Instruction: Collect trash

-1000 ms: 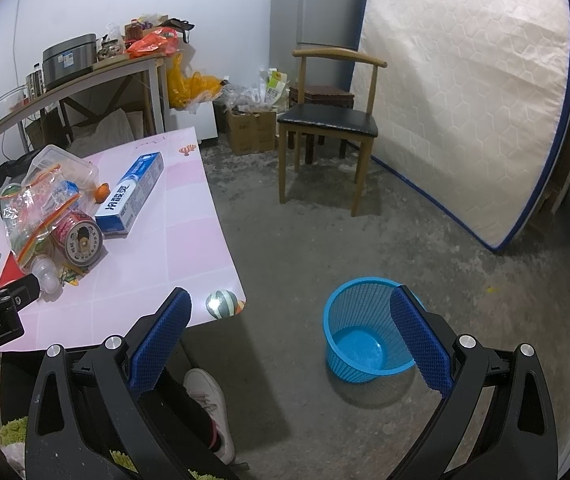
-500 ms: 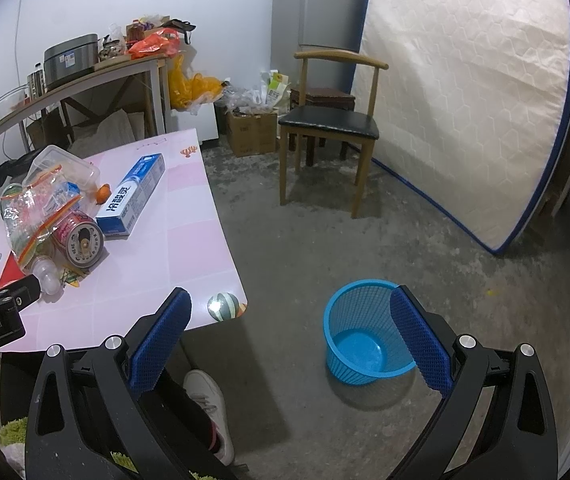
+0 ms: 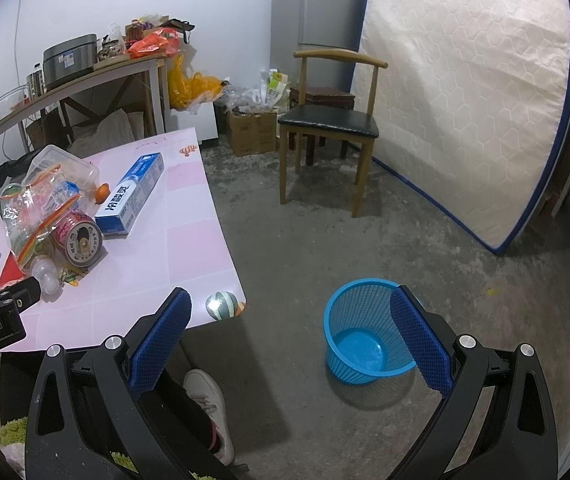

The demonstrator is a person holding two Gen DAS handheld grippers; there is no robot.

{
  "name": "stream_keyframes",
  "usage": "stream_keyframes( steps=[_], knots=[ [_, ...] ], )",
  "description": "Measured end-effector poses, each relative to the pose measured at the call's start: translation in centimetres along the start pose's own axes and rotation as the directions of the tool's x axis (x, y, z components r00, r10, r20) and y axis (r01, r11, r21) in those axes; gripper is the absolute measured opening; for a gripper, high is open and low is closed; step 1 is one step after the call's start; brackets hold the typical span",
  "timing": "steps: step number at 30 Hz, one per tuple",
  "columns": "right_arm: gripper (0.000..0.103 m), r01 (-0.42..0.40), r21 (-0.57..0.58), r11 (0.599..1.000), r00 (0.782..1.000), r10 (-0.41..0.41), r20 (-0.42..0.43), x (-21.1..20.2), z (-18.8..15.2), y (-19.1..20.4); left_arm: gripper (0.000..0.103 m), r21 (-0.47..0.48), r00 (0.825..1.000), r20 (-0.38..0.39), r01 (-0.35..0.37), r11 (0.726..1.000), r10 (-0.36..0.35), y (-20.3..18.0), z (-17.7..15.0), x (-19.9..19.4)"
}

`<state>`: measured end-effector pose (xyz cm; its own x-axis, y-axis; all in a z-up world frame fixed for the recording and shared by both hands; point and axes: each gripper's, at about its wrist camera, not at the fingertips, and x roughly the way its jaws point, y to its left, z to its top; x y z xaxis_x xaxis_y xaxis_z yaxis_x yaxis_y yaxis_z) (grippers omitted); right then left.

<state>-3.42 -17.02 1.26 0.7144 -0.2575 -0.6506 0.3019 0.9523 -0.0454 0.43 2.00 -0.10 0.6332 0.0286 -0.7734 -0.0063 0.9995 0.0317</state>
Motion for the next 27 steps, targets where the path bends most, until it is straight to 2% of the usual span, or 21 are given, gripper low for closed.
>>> stream_keyframes(
  steps=[6, 12, 17, 21, 24, 25, 27],
  knots=[
    [0.096, 0.000, 0.000, 1.000, 1.000, 0.000, -0.002, 0.1, 0.0, 0.0, 0.097, 0.008, 1.000, -0.012, -0.004, 1.000, 0.004, -0.5, -0.2, 0.4],
    [0.096, -0.021, -0.017, 1.000, 1.000, 0.021, 0.016, 0.2, 0.8, 0.8, 0.097, -0.001, 1.000, -0.026, 0.012, 1.000, -0.012, 0.5, -0.1, 1.1],
    [0.096, -0.106, -0.020, 0.994, 0.992, 0.107, 0.067, 0.8, 2.5, 3.3, 0.098, -0.019, 1.000, -0.004, 0.025, 1.000, -0.025, 3.1, 0.3, 1.5],
    [0.096, -0.196, -0.060, 0.979, 0.972, 0.202, 0.123, 1.5, 4.3, 6.8, 0.097, -0.050, 0.999, 0.006, 0.045, 0.998, -0.045, 6.3, 0.9, 2.0],
    [0.096, -0.242, -0.116, 0.963, 0.955, 0.258, 0.150, 1.9, 5.3, 9.1, 0.097, -0.126, 0.988, 0.055, 0.150, 0.981, -0.144, 9.9, 1.5, 2.6],
    [0.096, -0.249, -0.125, 0.960, 0.952, 0.267, 0.153, 2.0, 5.5, 9.4, 0.097, -0.153, 0.978, 0.091, 0.200, 0.968, -0.188, 10.9, 1.6, 2.6],
    [0.096, -0.276, -0.144, 0.950, 0.941, 0.298, 0.159, 2.3, 6.1, 10.3, 0.097, -0.220, 0.945, 0.177, 0.310, 0.925, -0.275, 13.3, 1.9, 2.8]
  ],
)
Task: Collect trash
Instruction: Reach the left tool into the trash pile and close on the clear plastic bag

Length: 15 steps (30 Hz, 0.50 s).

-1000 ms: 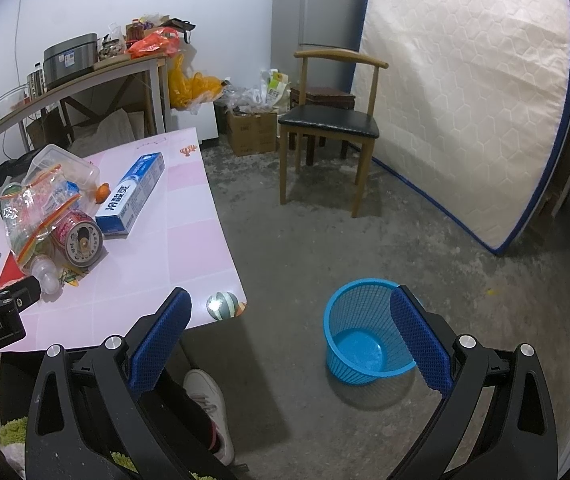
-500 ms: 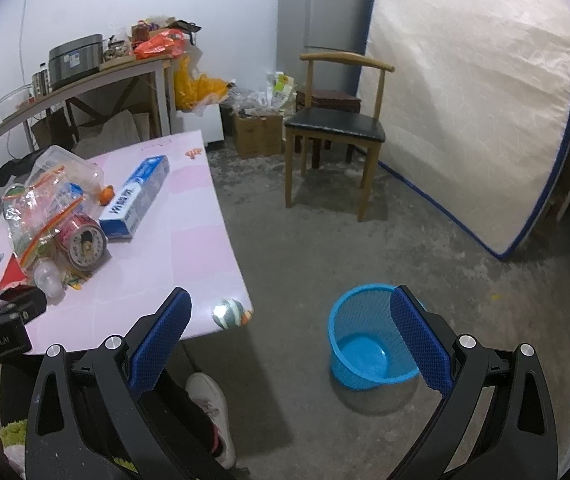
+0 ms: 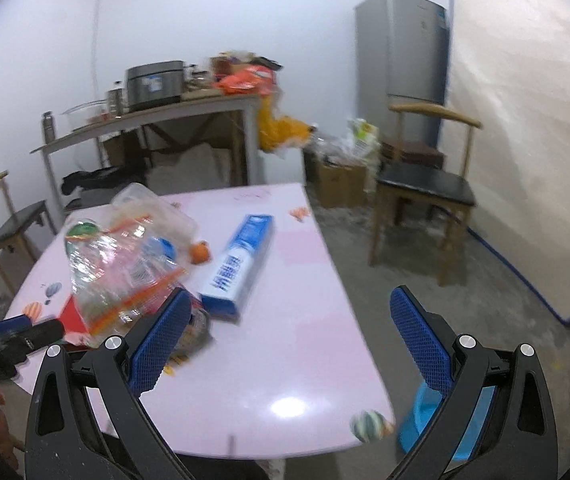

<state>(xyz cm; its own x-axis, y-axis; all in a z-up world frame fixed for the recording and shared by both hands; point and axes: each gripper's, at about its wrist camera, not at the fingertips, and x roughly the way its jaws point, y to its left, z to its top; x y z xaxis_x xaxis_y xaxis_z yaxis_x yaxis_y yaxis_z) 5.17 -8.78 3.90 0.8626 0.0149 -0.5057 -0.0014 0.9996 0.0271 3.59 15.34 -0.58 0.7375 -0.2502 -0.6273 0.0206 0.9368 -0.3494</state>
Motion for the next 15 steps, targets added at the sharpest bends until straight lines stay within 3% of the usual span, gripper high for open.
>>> stream_keyframes(
  steps=[9, 15],
  knots=[
    [0.096, -0.040, -0.006, 0.999, 0.998, 0.040, -0.056, 4.2, 0.9, 1.6, 0.097, -0.126, 0.989, 0.026, 0.147, 0.981, -0.145, 3.6, 4.0, 2.8],
    [0.096, -0.032, 0.002, 0.999, 0.995, 0.032, -0.096, 5.9, 0.7, 2.0, 0.078, -0.165, 0.978, -0.025, 0.200, 0.966, -0.207, 4.4, 4.9, 5.4]
  ],
)
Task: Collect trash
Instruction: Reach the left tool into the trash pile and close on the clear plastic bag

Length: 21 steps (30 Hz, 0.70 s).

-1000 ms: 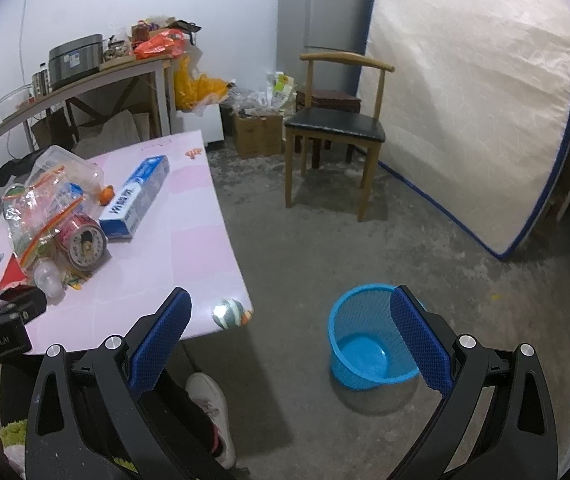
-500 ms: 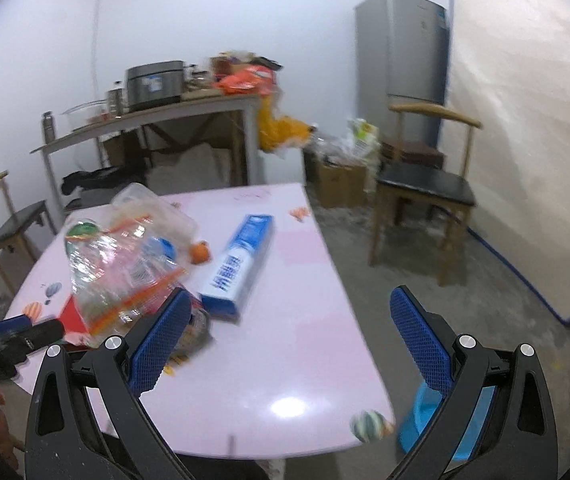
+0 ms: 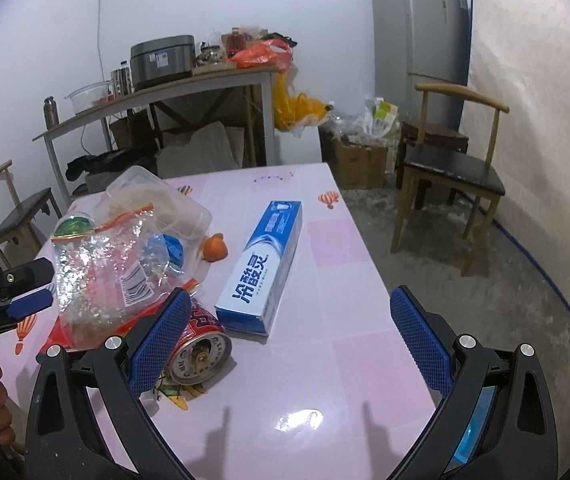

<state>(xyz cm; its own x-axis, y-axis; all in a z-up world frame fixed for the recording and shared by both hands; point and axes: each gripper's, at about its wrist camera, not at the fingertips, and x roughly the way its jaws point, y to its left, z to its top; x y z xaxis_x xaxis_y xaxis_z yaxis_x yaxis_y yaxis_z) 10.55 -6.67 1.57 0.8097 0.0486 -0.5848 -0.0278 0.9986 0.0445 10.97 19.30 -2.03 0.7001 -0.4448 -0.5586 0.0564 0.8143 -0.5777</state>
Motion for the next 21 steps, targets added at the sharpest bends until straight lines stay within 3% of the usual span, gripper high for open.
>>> stream_keyframes(
  steps=[6, 16, 21],
  knots=[
    [0.096, 0.001, -0.009, 1.000, 1.000, -0.001, -0.024, 0.6, -0.1, 0.7, 0.059, -0.020, 1.000, -0.023, 0.016, 1.000, -0.017, 0.5, -0.1, 0.8],
    [0.096, 0.007, -0.013, 1.000, 1.000, -0.007, -0.019, 0.1, 0.0, 1.1, 0.005, -0.068, 0.996, -0.045, 0.073, 0.995, -0.076, 1.9, -0.5, 0.2],
    [0.096, 0.002, -0.008, 1.000, 1.000, -0.002, -0.002, -0.6, 0.3, 1.0, 0.001, -0.040, 0.994, -0.020, 0.105, 0.994, -0.106, 1.3, -0.9, -1.3]
  ],
)
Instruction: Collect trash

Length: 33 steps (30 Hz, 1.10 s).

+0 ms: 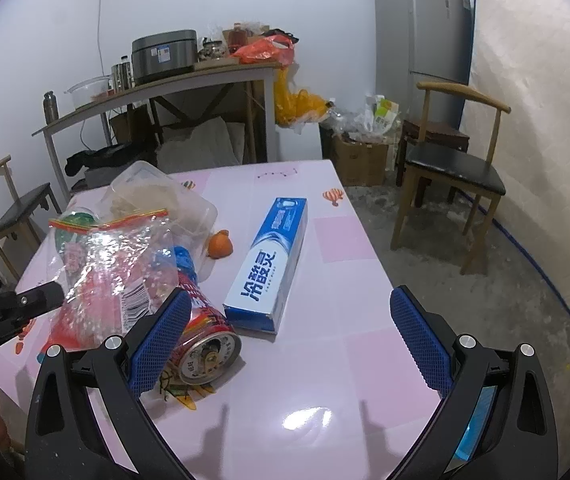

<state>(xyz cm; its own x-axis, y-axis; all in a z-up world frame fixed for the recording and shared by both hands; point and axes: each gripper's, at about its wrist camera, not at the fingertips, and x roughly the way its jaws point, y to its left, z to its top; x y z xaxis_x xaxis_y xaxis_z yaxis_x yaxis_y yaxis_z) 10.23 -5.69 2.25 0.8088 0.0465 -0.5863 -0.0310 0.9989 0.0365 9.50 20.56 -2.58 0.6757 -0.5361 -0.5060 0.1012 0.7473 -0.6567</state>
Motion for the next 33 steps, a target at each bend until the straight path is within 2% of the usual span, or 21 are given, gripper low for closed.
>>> stream_keyframes(
  steps=[2, 5, 8, 9, 12, 18, 24, 27, 33],
  knots=[
    [0.095, -0.017, -0.002, 1.000, 1.000, 0.017, 0.010, -0.4, 0.2, 0.1, 0.001, 0.015, 1.000, 0.011, 0.002, 1.000, -0.002, -0.2, -0.6, -1.1],
    [0.087, -0.060, -0.018, 0.998, 0.998, 0.061, 0.033, -1.0, 0.4, 0.7, 0.001, 0.010, 1.000, 0.015, -0.013, 1.000, 0.013, 0.1, -1.5, -2.4],
    [0.073, -0.119, -0.047, 0.992, 0.992, 0.121, 0.032, -1.2, 0.6, 1.9, 0.001, -0.024, 1.000, 0.003, -0.020, 1.000, 0.020, 1.1, -2.5, -3.2],
    [0.066, -0.137, -0.055, 0.989, 0.990, 0.138, 0.027, -1.1, 0.6, 2.2, 0.001, -0.037, 1.000, -0.001, -0.017, 0.999, 0.017, 1.3, -2.7, -3.3],
    [0.046, -0.217, -0.099, 0.971, 0.976, 0.217, -0.008, -0.9, 0.4, 3.8, 0.001, -0.102, 1.000, -0.022, 0.004, 0.995, -0.006, 2.4, -3.7, -3.7],
    [0.028, -0.361, -0.200, 0.911, 0.932, 0.343, -0.118, -1.1, -1.6, 7.1, 0.001, -0.116, 0.998, -0.067, 0.006, 0.993, -0.013, 3.0, -5.7, -4.3],
    [0.020, -0.426, -0.267, 0.864, 0.896, 0.361, -0.260, -1.1, -5.3, 9.1, 0.002, -0.143, 0.994, -0.104, 0.004, 0.990, -0.019, 3.7, -7.1, -4.4],
    [0.018, -0.425, -0.278, 0.861, 0.889, 0.340, -0.307, -0.9, -7.0, 8.9, 0.002, -0.152, 0.992, -0.125, 0.005, 0.988, -0.024, 4.0, -7.7, -4.5],
    [0.018, -0.426, -0.275, 0.862, 0.884, 0.332, -0.328, -0.6, -8.0, 8.7, 0.005, -0.176, 0.988, -0.154, -0.003, 0.984, -0.025, 4.3, -8.4, -3.8]
  ],
)
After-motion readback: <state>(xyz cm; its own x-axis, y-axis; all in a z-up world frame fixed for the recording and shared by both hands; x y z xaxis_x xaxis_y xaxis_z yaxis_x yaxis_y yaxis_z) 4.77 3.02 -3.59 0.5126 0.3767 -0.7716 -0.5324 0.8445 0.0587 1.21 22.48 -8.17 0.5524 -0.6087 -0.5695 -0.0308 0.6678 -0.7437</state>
